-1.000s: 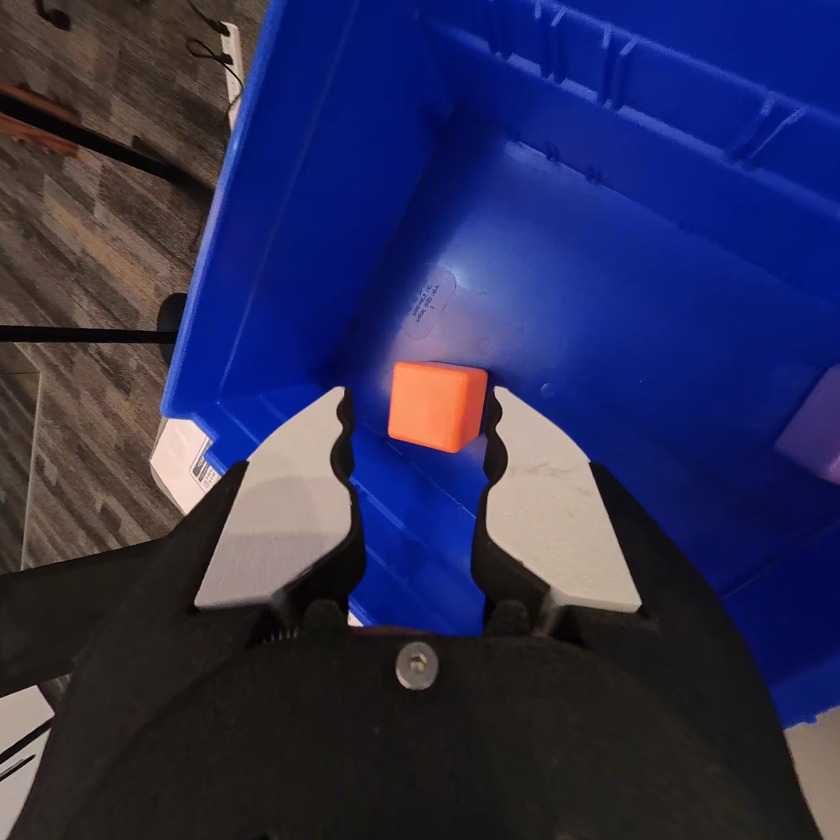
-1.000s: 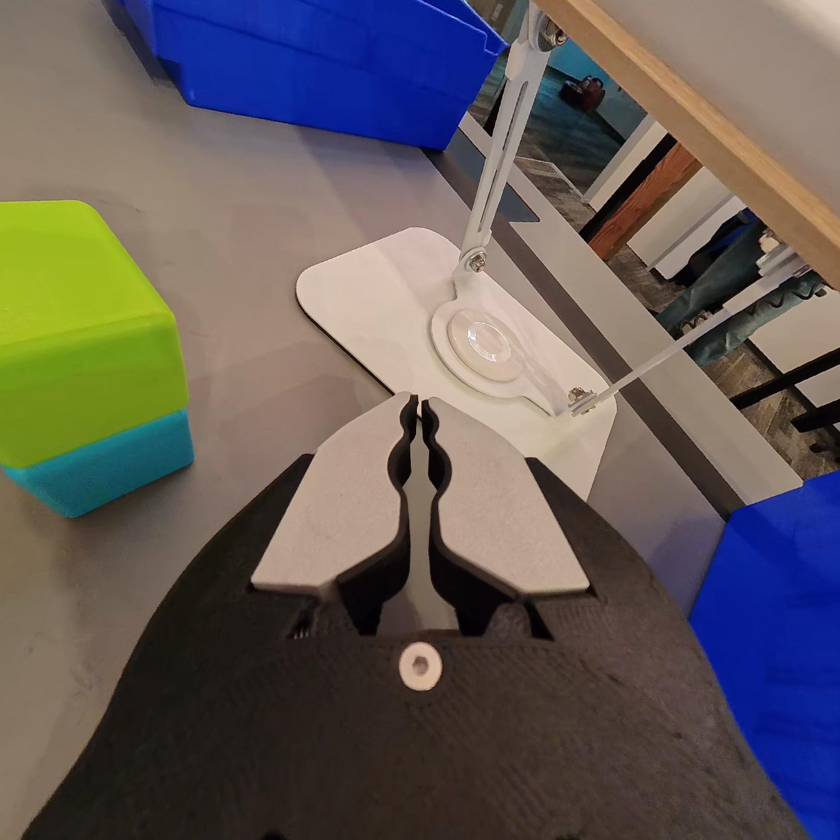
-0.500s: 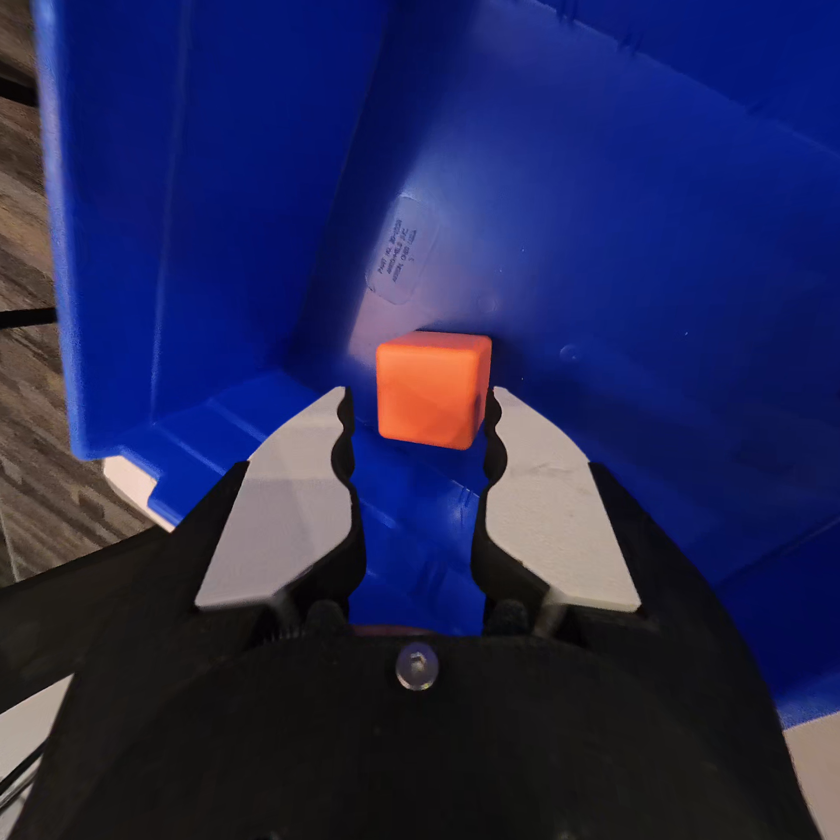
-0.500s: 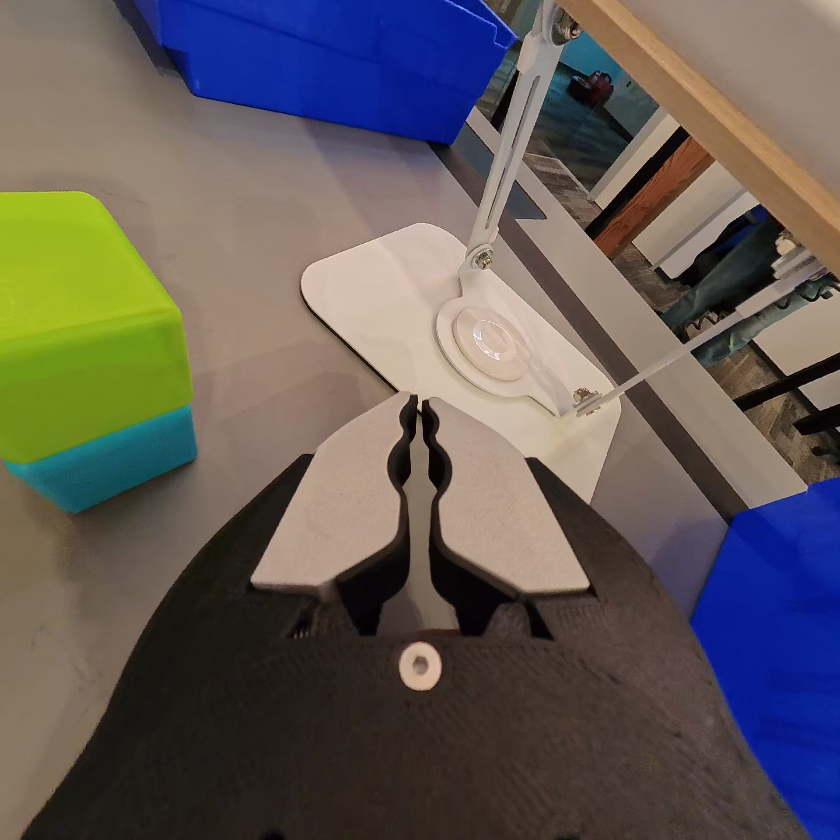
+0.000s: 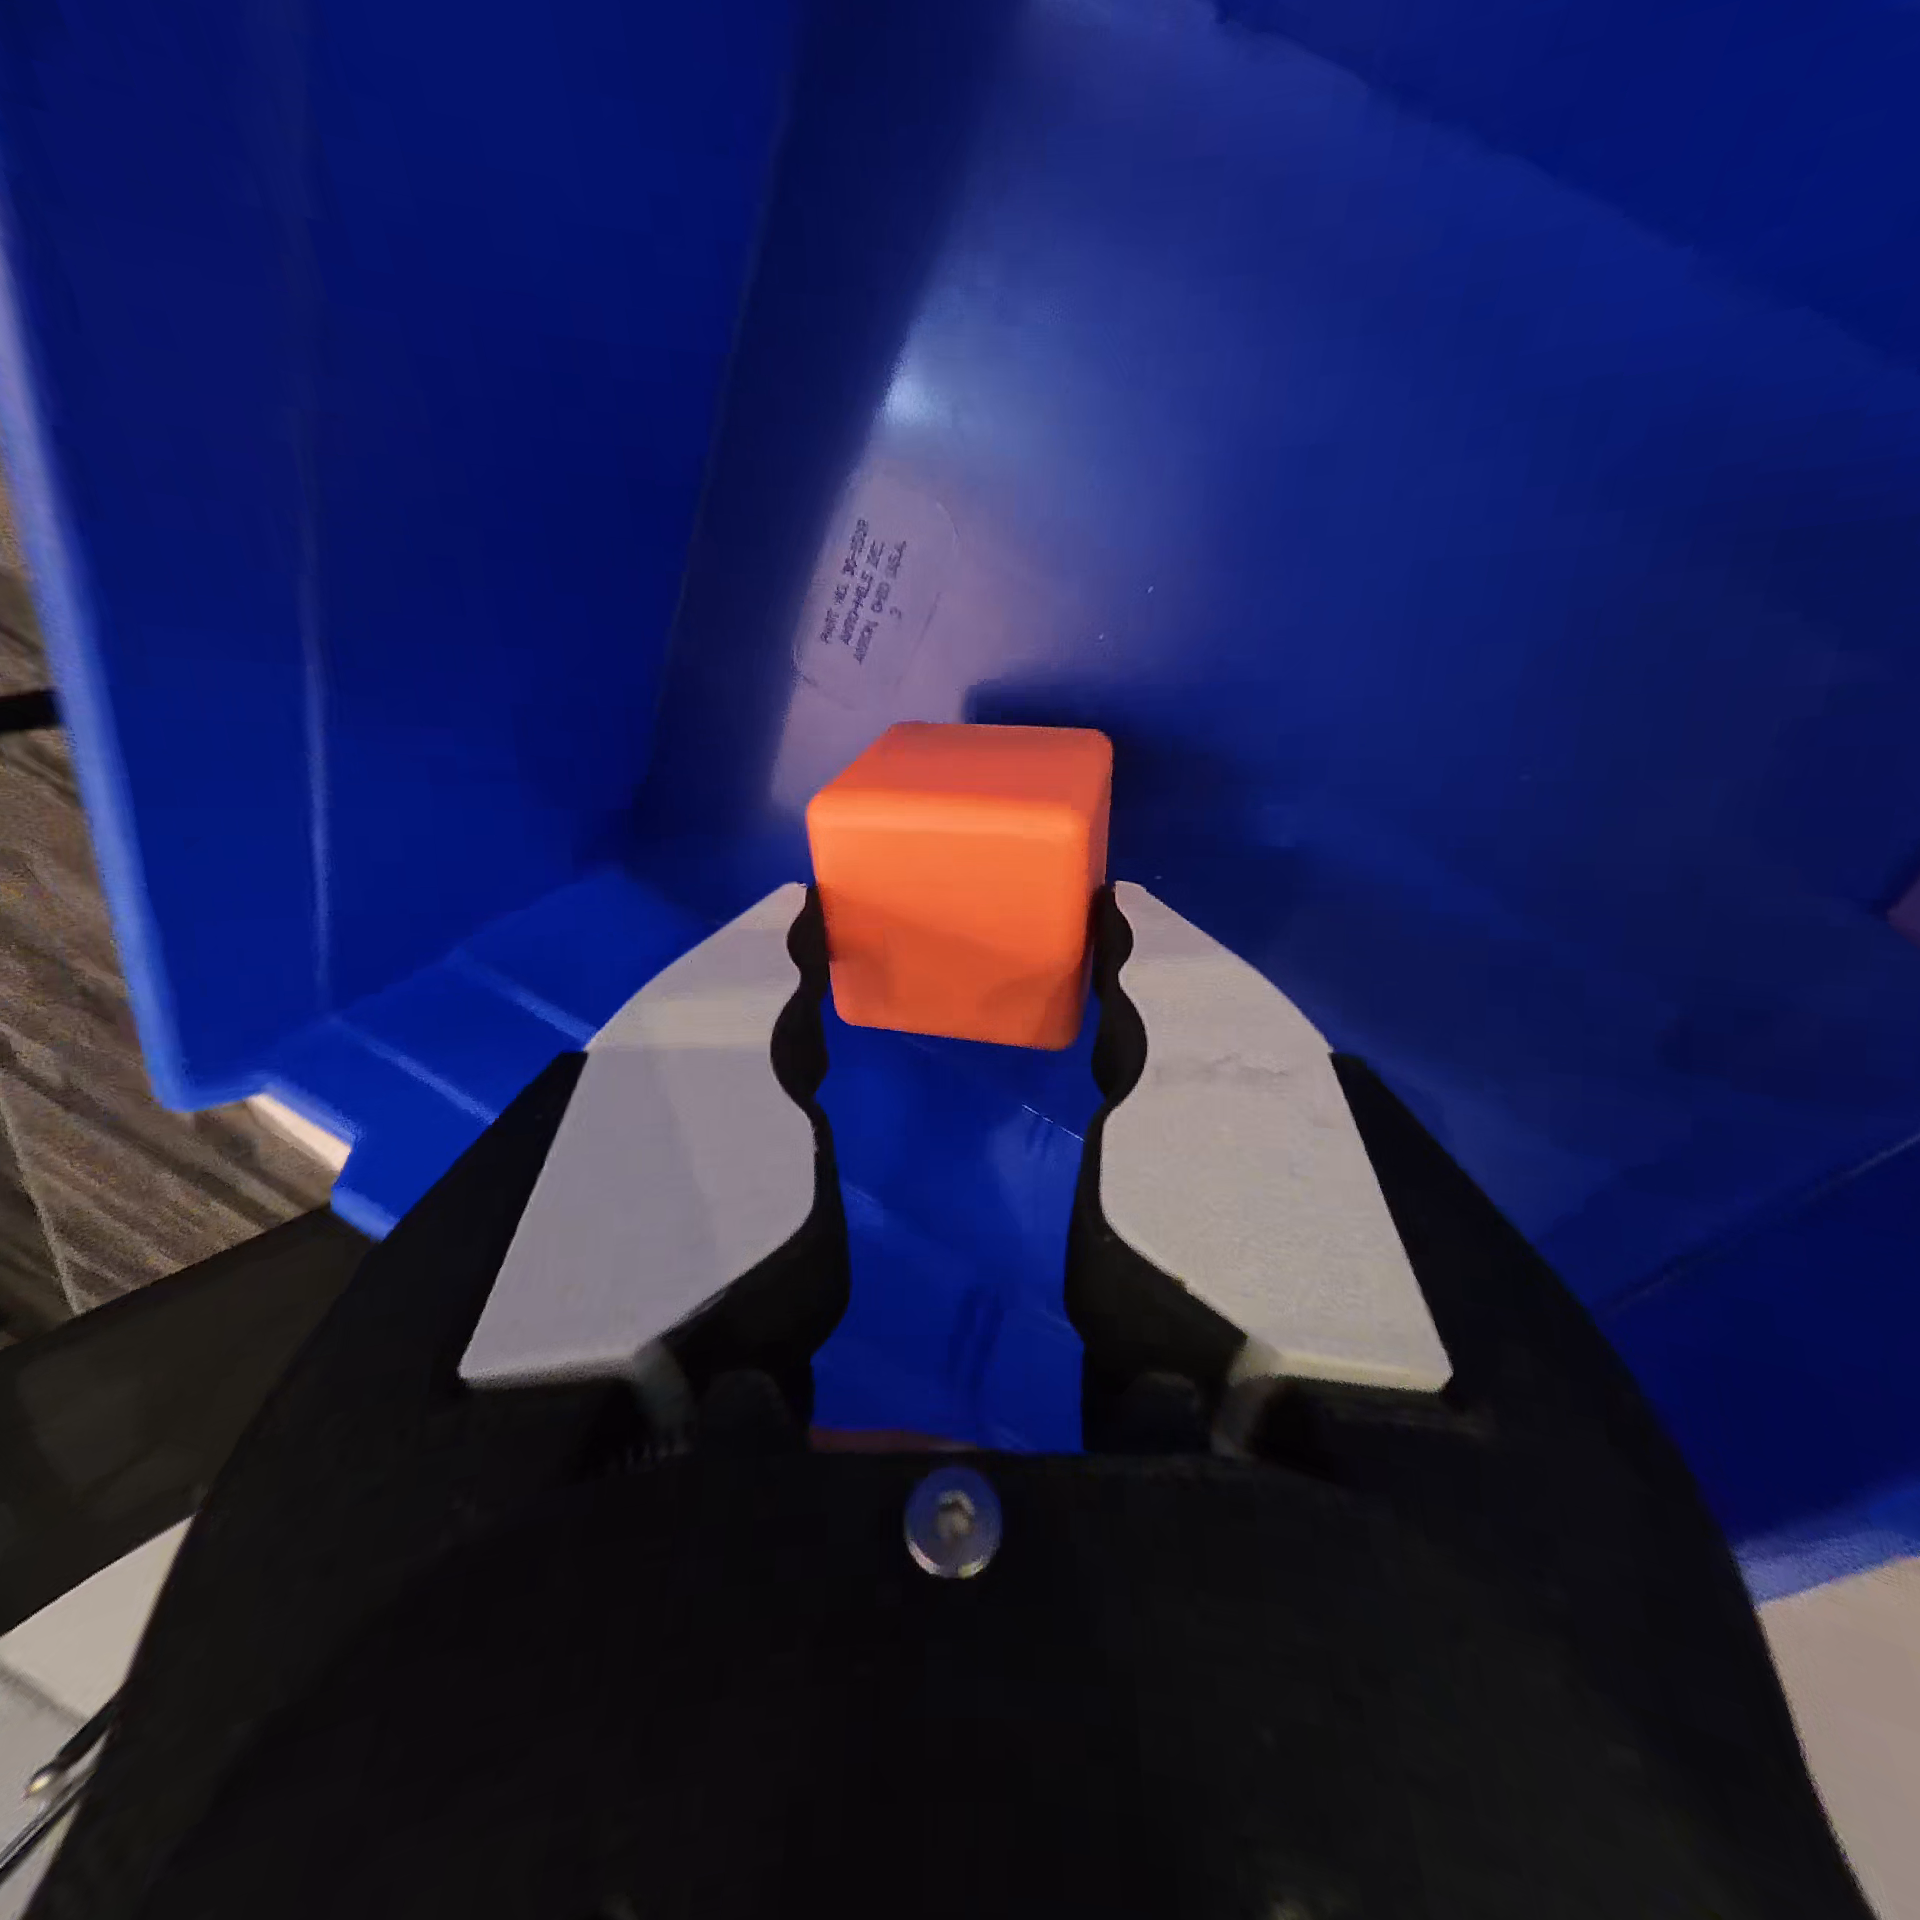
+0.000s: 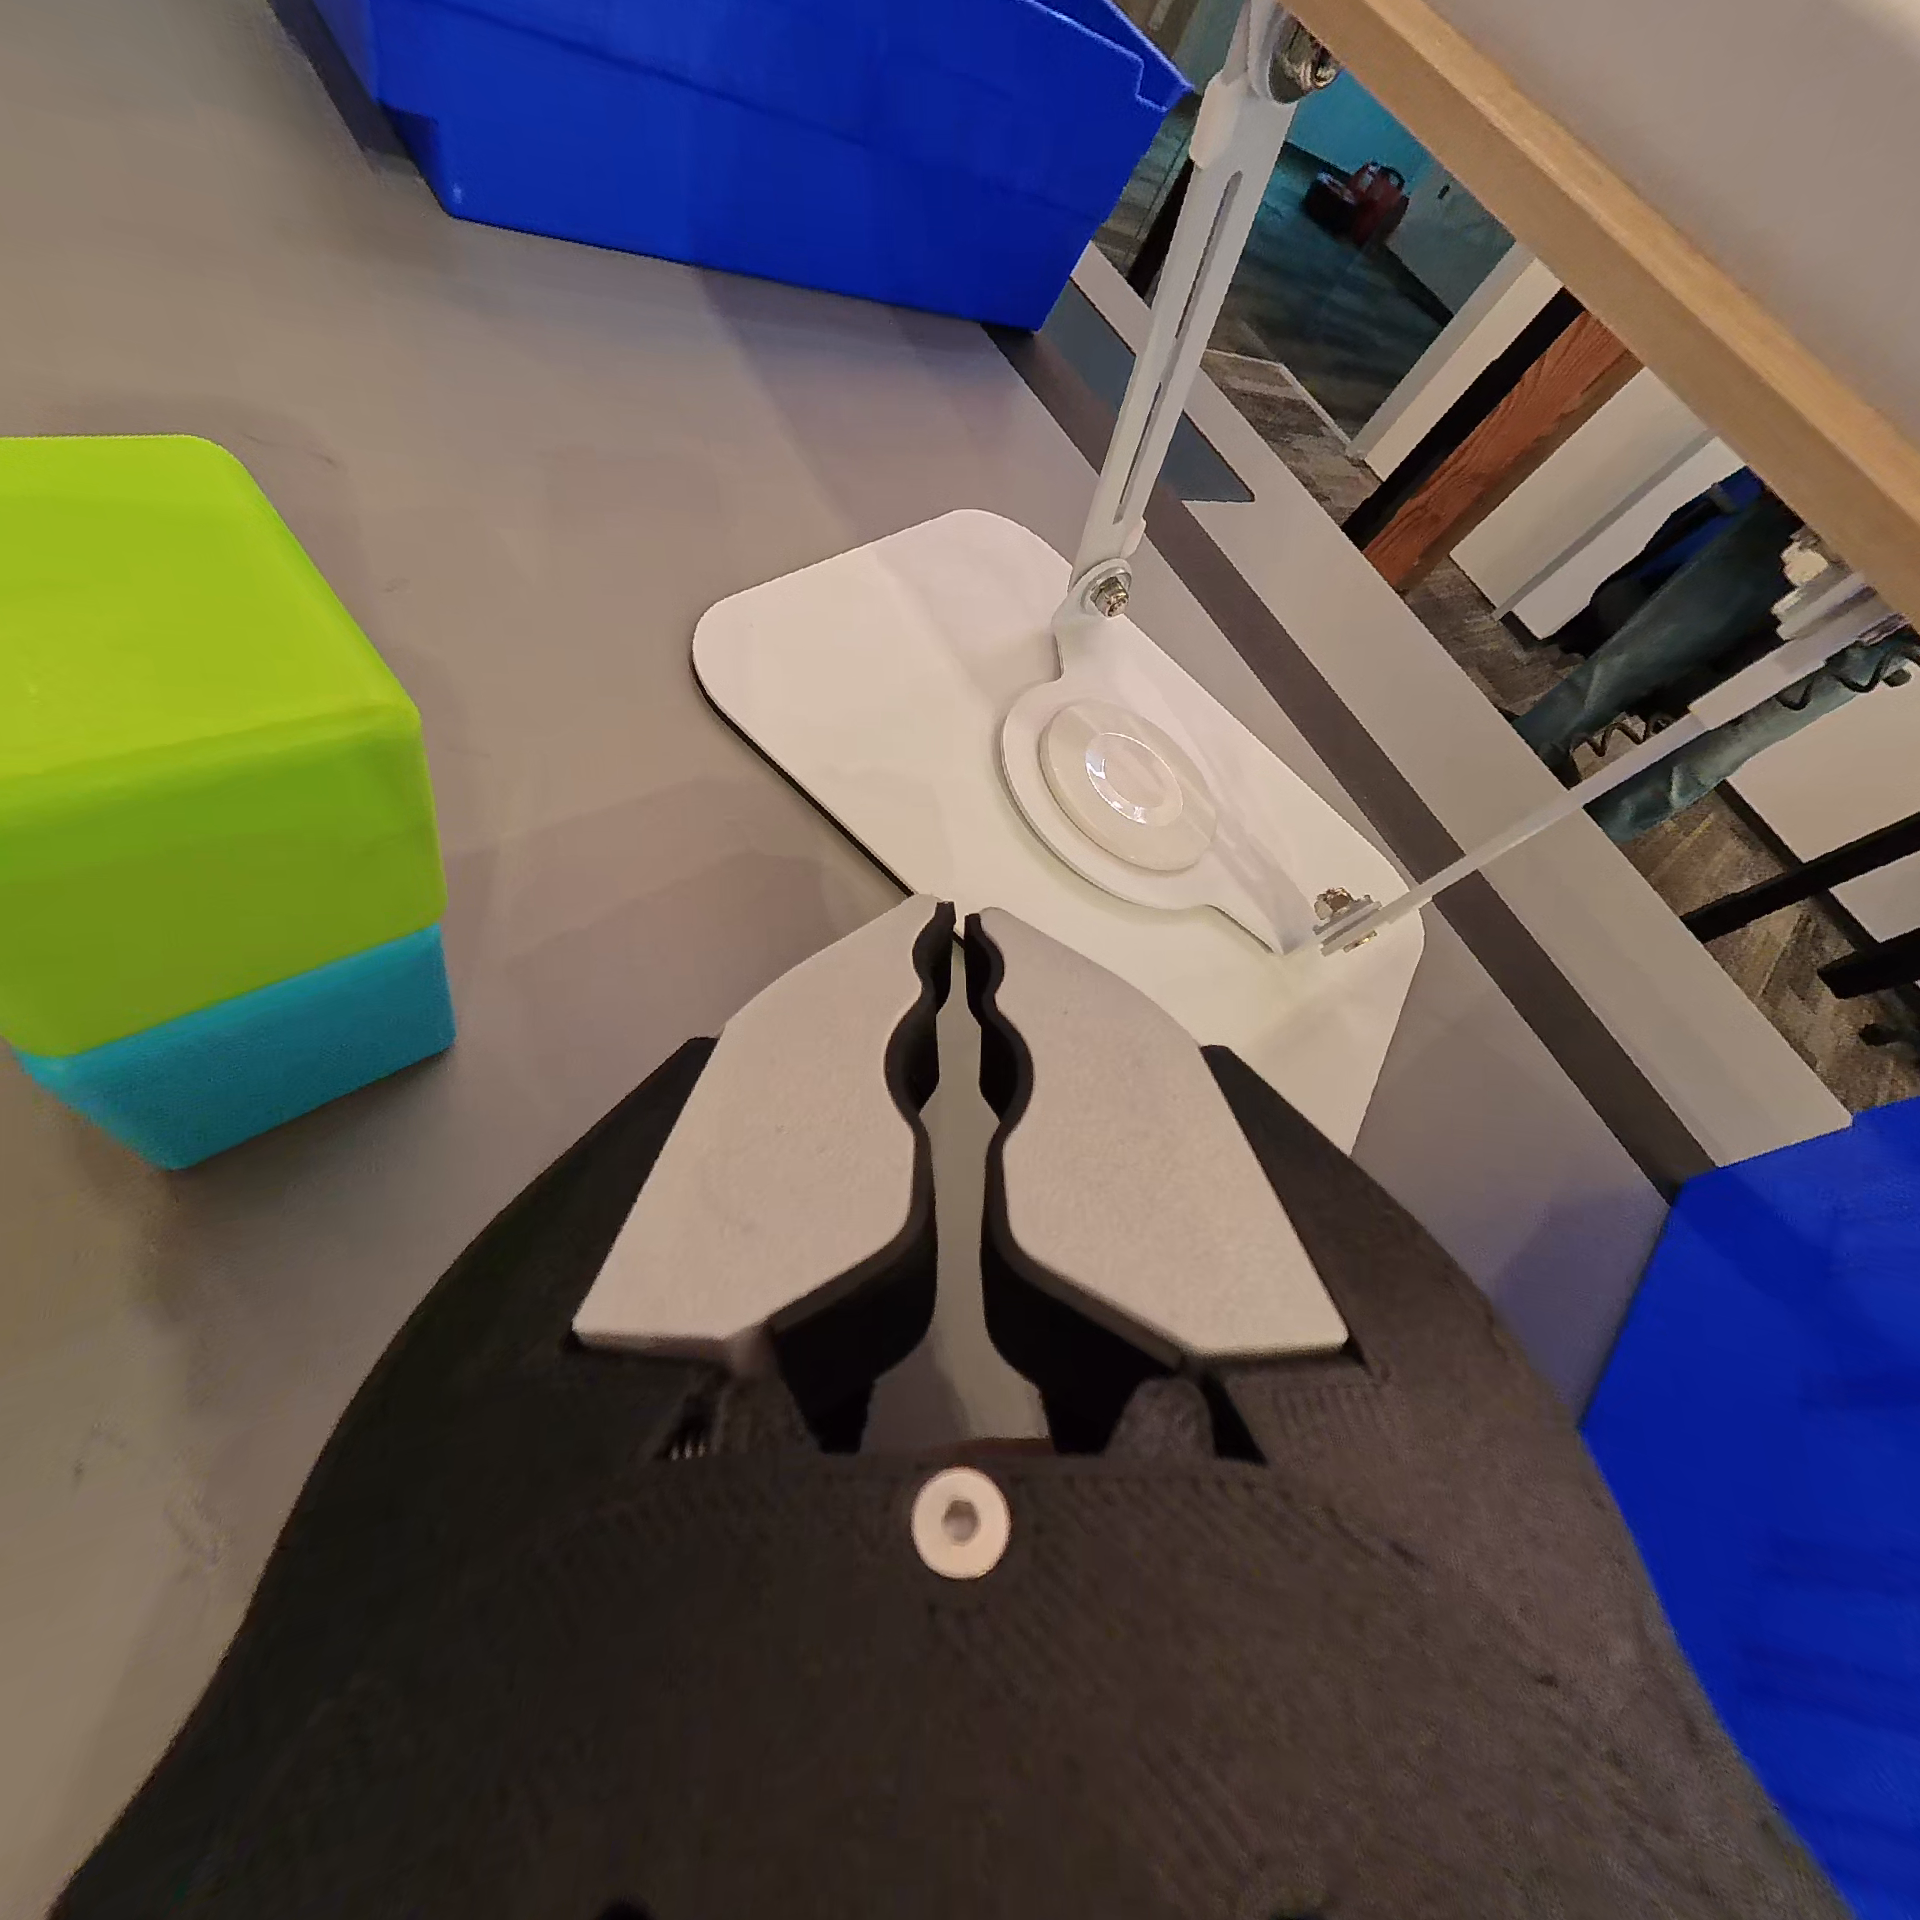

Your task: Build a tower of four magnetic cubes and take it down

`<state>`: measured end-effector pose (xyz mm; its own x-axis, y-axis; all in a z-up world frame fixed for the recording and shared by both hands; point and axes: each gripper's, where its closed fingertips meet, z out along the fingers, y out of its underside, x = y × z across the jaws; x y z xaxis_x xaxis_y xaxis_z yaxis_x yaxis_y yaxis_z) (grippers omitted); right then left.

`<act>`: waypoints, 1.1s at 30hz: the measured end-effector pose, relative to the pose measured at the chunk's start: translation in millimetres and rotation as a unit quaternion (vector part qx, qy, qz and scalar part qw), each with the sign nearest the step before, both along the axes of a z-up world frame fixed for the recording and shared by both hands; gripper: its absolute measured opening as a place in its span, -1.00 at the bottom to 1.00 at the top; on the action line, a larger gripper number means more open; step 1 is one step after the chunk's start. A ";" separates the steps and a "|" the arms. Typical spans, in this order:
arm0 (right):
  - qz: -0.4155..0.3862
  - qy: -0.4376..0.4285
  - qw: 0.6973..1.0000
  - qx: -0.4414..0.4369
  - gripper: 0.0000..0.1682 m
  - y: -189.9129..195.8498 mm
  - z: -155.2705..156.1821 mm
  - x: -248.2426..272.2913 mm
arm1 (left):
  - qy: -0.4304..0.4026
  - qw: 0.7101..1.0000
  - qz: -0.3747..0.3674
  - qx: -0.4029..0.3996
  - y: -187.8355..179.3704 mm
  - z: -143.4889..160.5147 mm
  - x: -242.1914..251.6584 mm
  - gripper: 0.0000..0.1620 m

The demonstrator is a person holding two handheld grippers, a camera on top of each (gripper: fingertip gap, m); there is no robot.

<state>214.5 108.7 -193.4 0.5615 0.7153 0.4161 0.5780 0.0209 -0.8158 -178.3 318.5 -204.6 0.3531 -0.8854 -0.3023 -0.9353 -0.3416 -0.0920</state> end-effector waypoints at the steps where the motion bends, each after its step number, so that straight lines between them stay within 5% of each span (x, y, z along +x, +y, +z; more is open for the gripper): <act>1: 0.000 -0.001 1.000 0.000 -0.98 0.0 -0.3 -0.1 | -0.014 1.000 0.000 0.008 -2.9 6.3 2.4 -0.40; 8: -0.003 0.005 1.000 -0.003 -0.98 0.9 0.5 0.7 | -0.088 0.989 -0.013 0.116 -46.2 85.5 18.0 -0.40; 15: -0.006 0.009 1.000 -0.003 -0.98 1.7 1.5 1.6 | -0.268 0.937 -0.041 0.218 -131.9 164.1 100.3 -0.40; 23: -0.006 0.009 1.000 0.001 -0.98 1.5 2.0 1.6 | -0.437 0.870 -0.082 0.215 -232.6 152.9 231.8 -0.40; 33: -0.006 0.009 1.000 -0.001 -0.98 1.7 1.5 1.5 | -0.548 0.814 -0.065 0.182 -268.8 114.6 304.9 -0.40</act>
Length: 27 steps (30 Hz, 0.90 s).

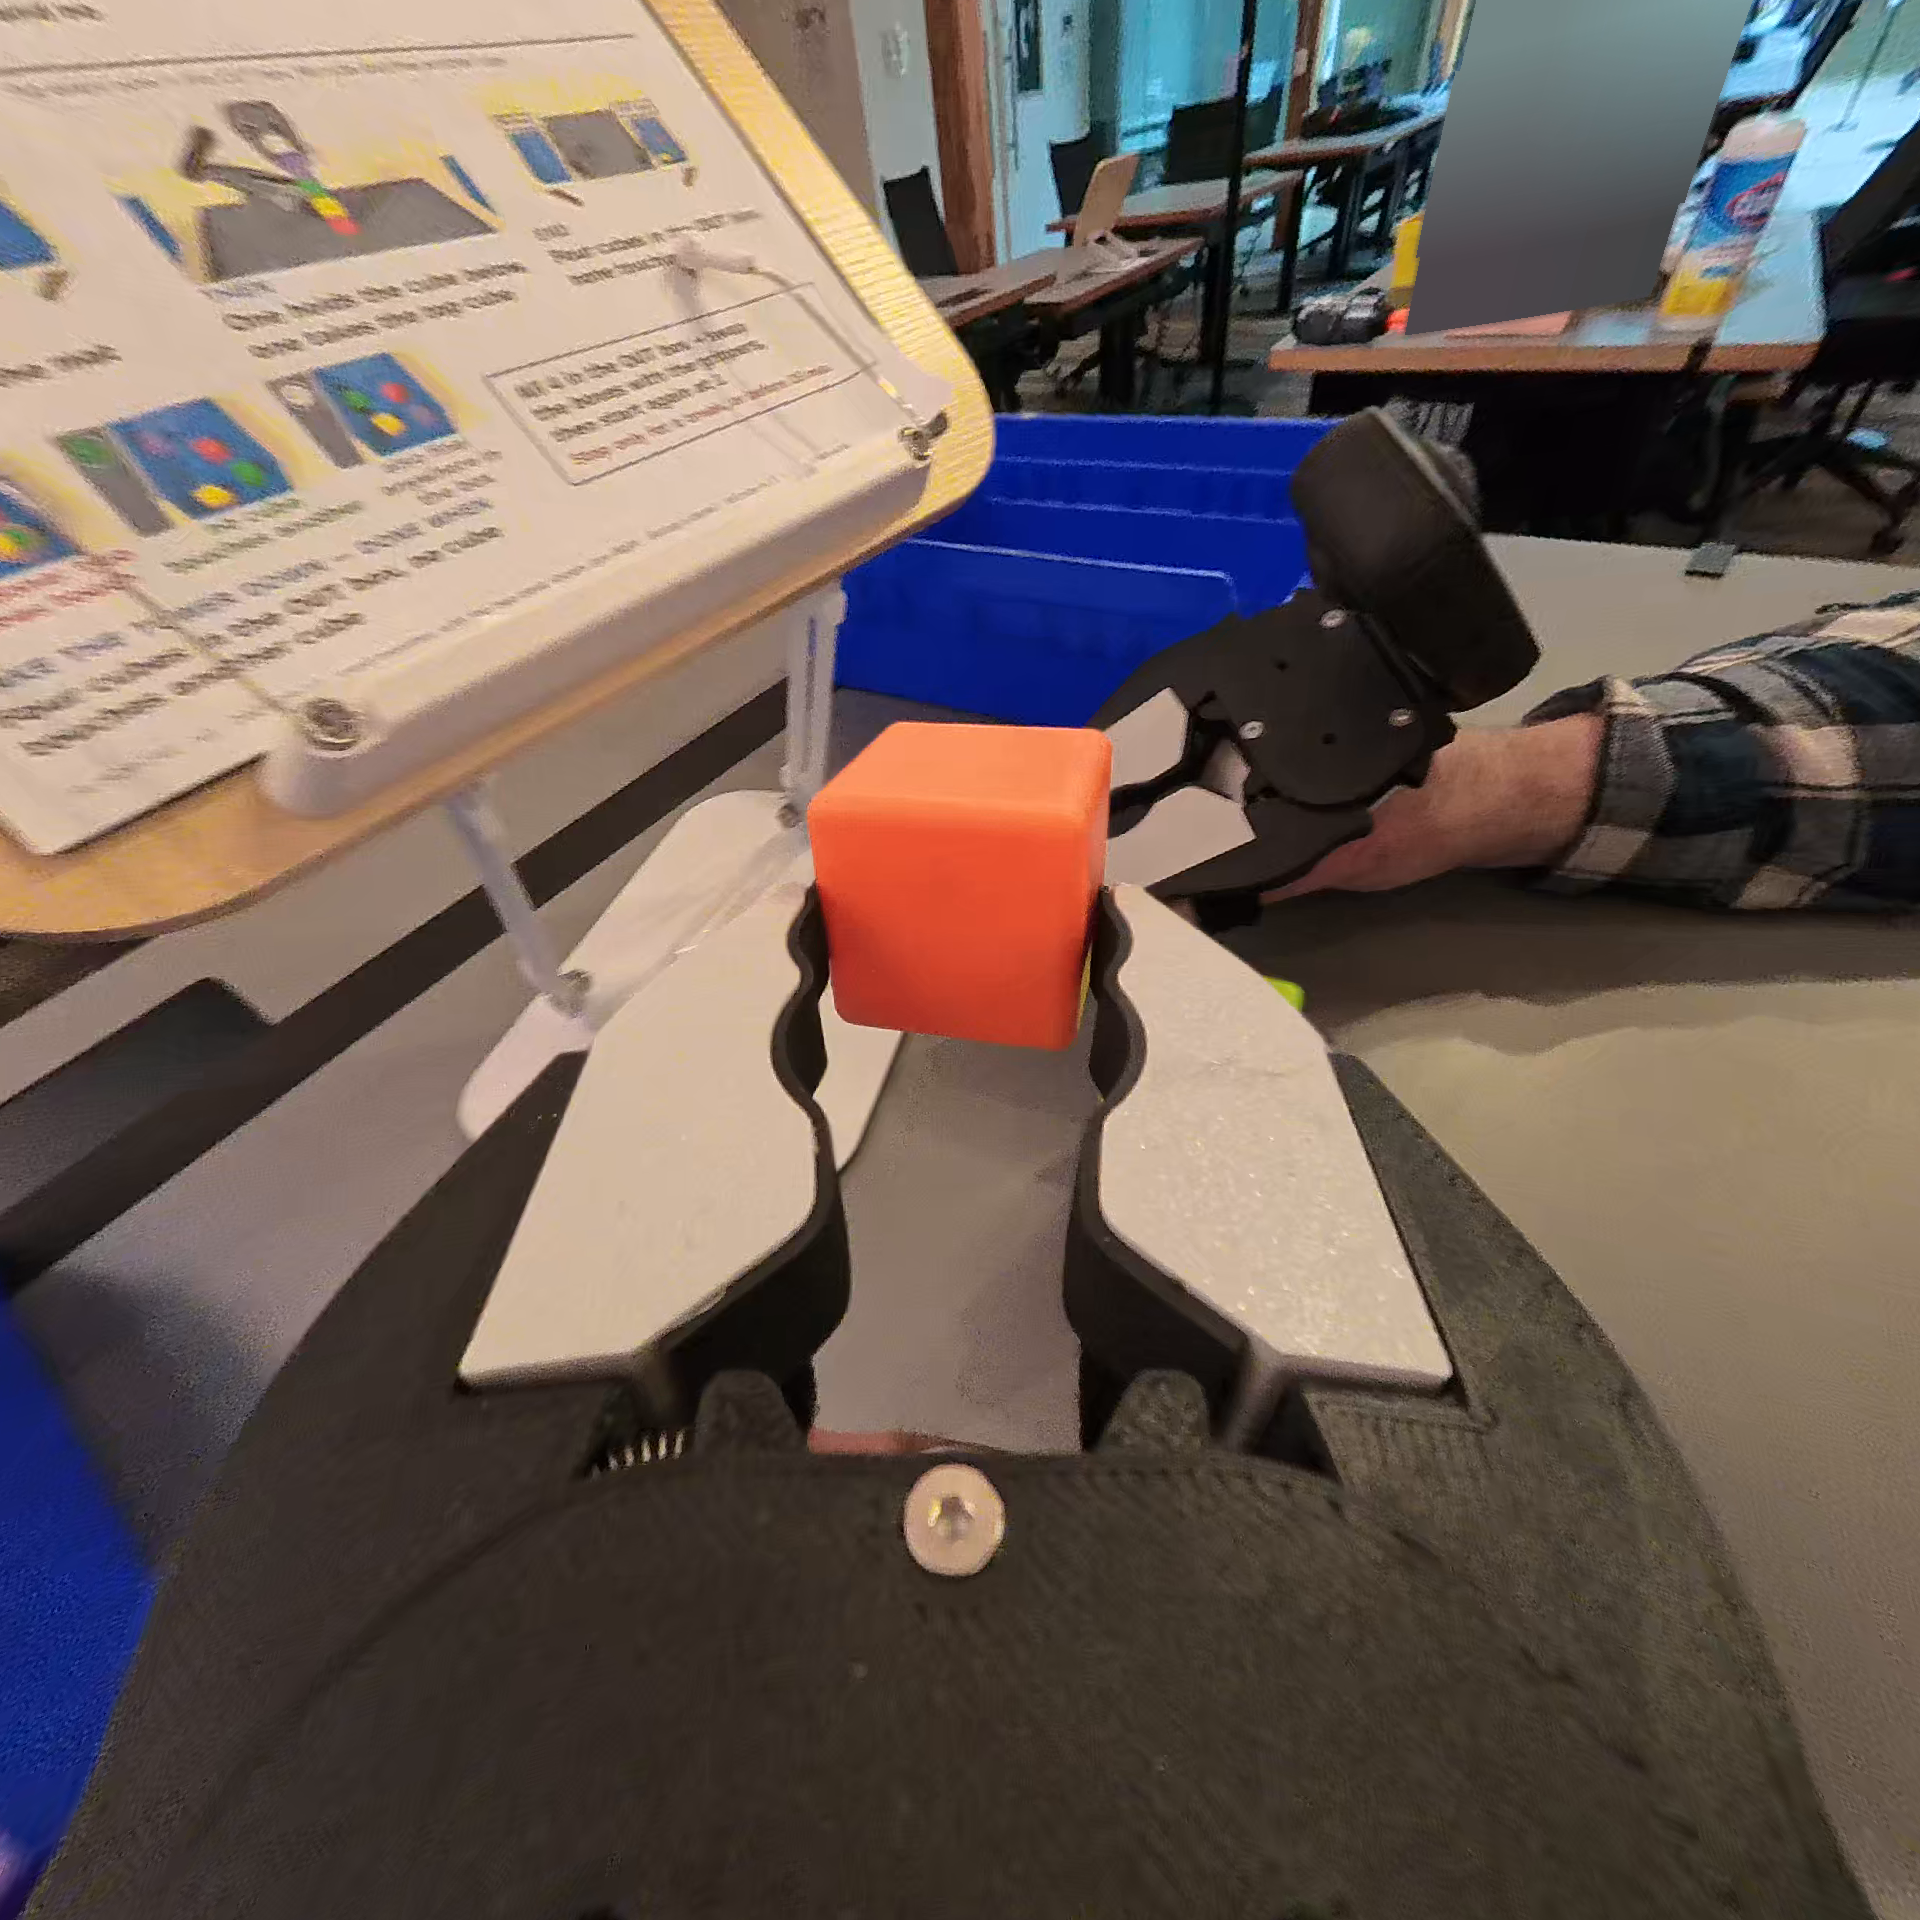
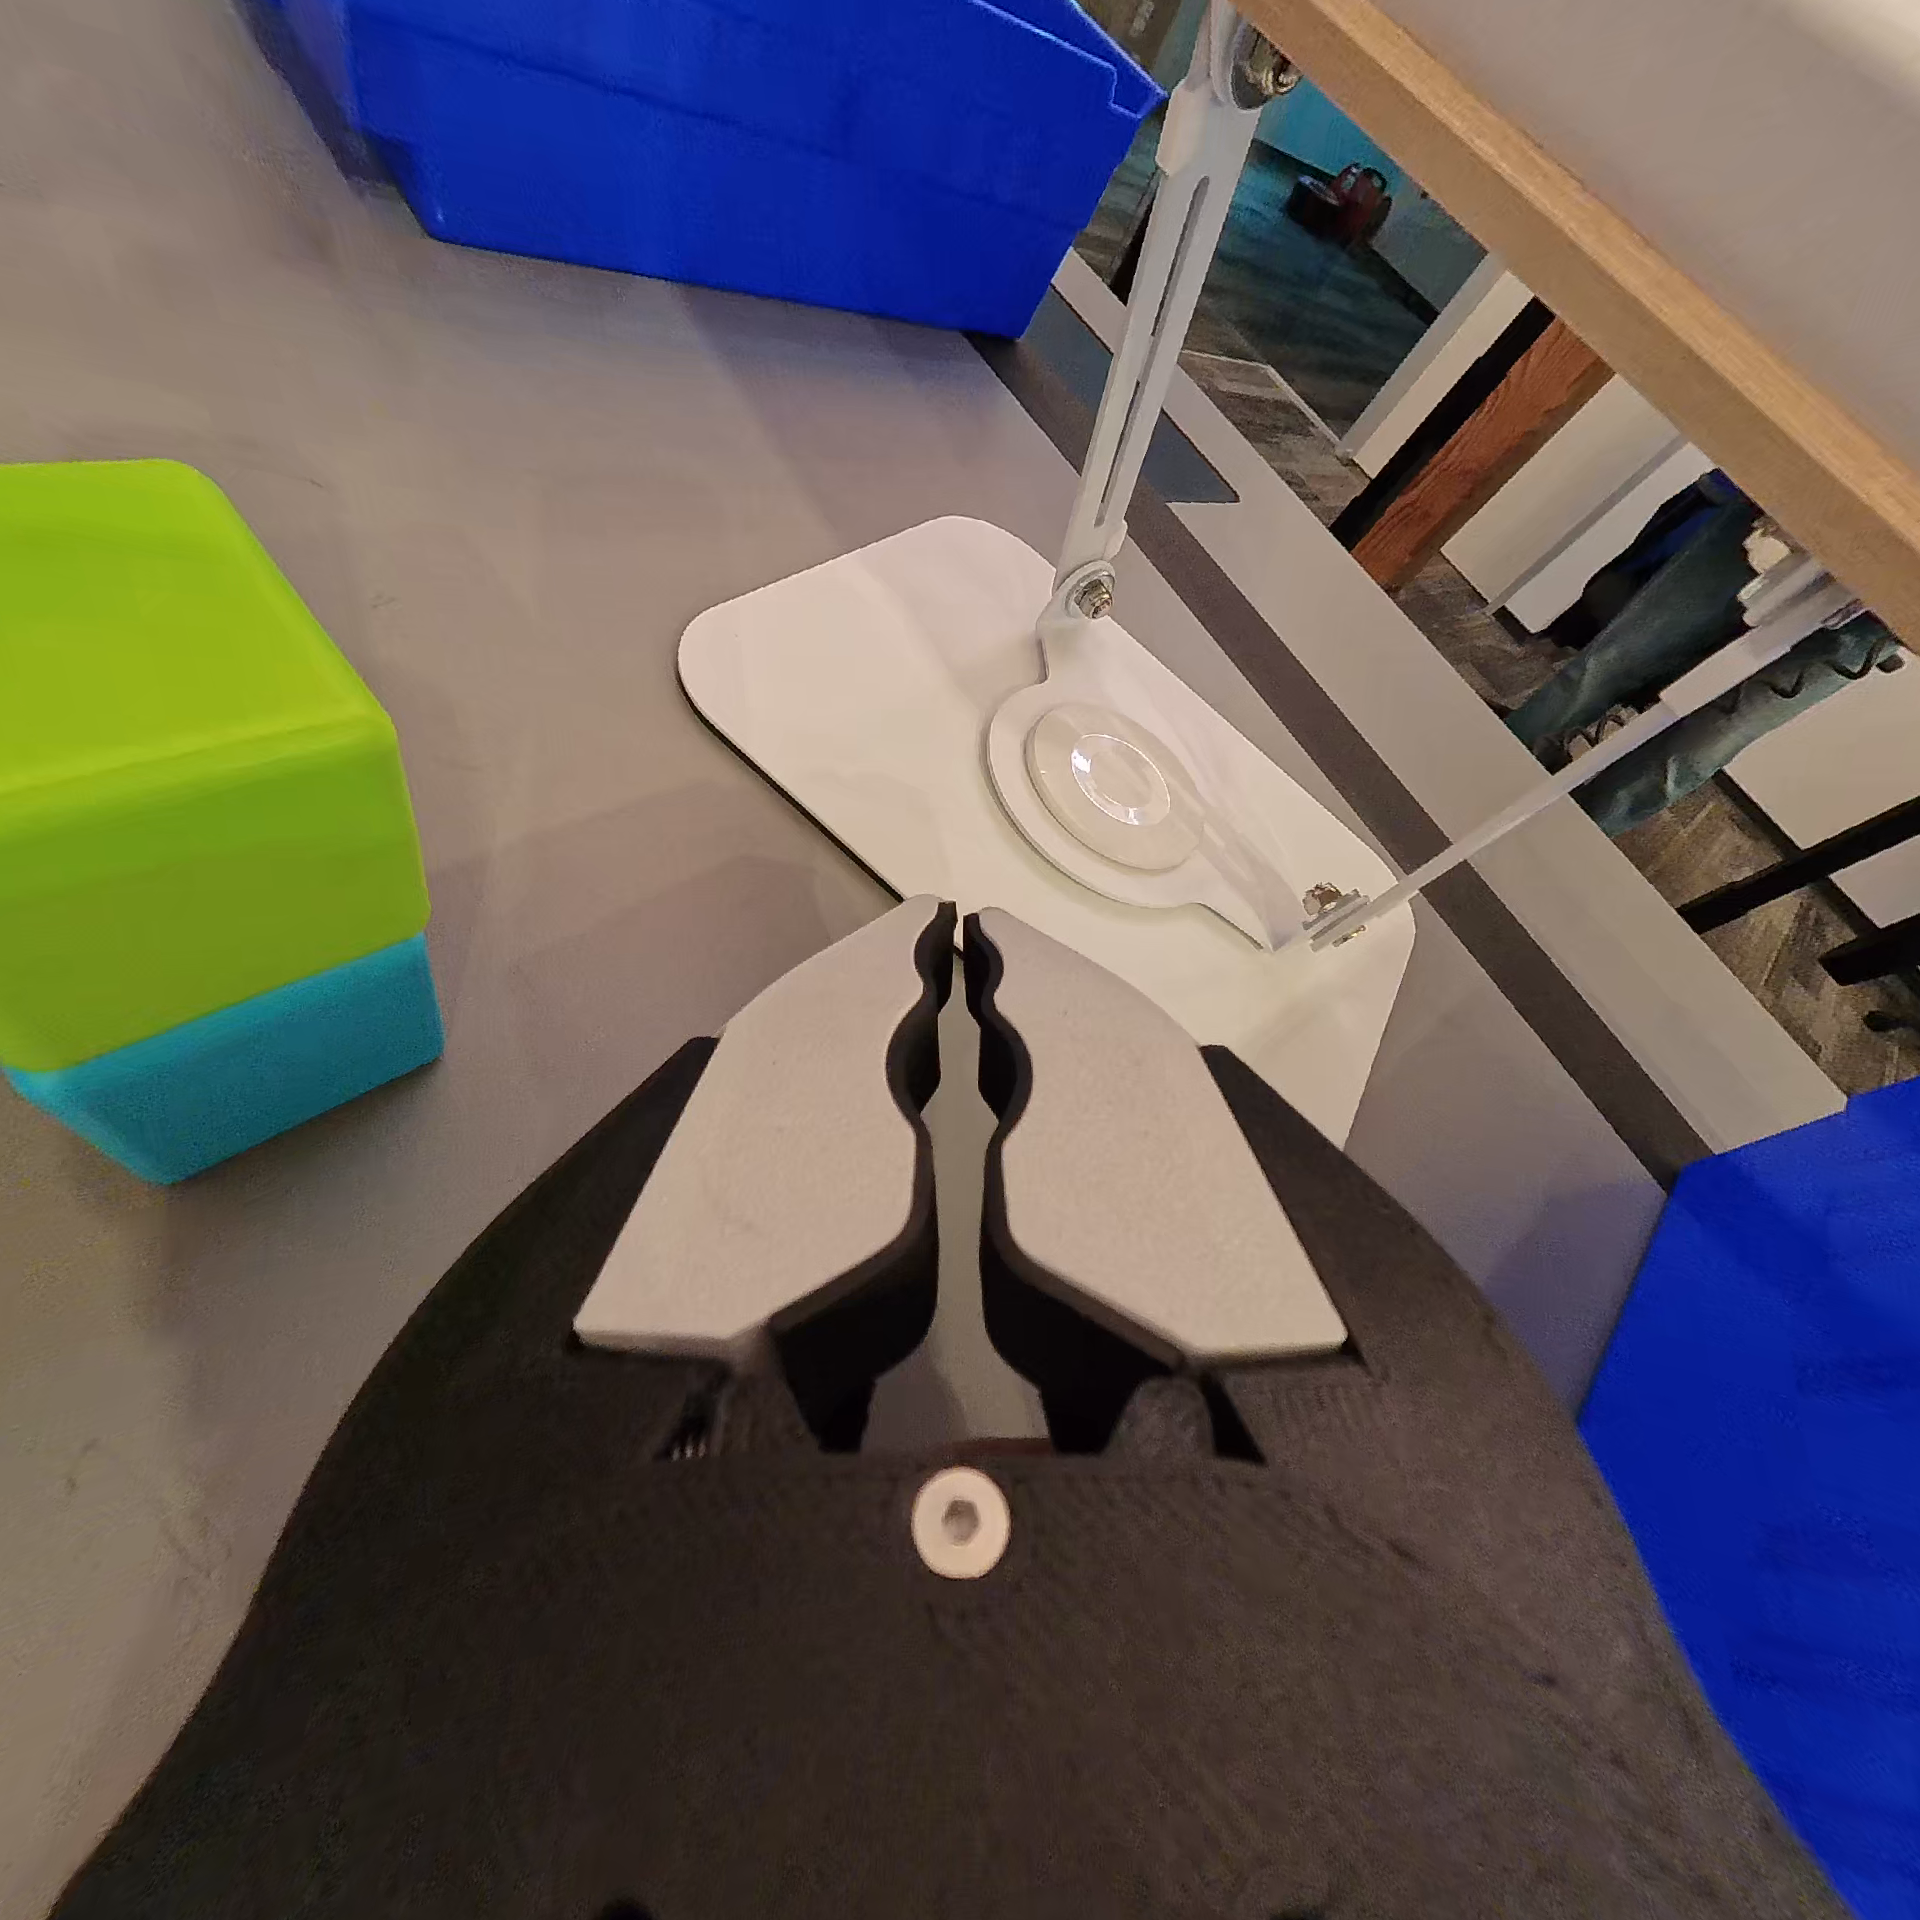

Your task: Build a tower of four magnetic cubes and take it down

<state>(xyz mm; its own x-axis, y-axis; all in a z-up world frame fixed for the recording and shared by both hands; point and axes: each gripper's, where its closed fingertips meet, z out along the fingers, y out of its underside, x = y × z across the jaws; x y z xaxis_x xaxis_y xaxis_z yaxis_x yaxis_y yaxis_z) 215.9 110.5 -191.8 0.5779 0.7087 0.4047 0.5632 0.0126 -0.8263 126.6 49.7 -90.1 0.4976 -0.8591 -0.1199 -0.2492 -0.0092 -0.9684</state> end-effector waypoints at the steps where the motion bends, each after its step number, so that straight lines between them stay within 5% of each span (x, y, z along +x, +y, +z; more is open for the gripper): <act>1: 0.000 0.000 1.000 0.000 -0.98 -0.1 0.0 -0.1 | -0.011 1.000 -0.008 0.003 -3.4 -2.3 6.7 -0.40; 15: 0.001 0.000 1.000 -0.001 -0.98 0.1 -0.5 -0.5 | -0.020 0.998 -0.057 -0.007 -30.4 -48.1 48.4 -0.40; 27: 0.001 0.000 1.000 -0.001 -0.98 0.0 -0.7 -0.7 | -0.069 0.993 -0.093 -0.029 -35.0 -51.8 52.1 -0.41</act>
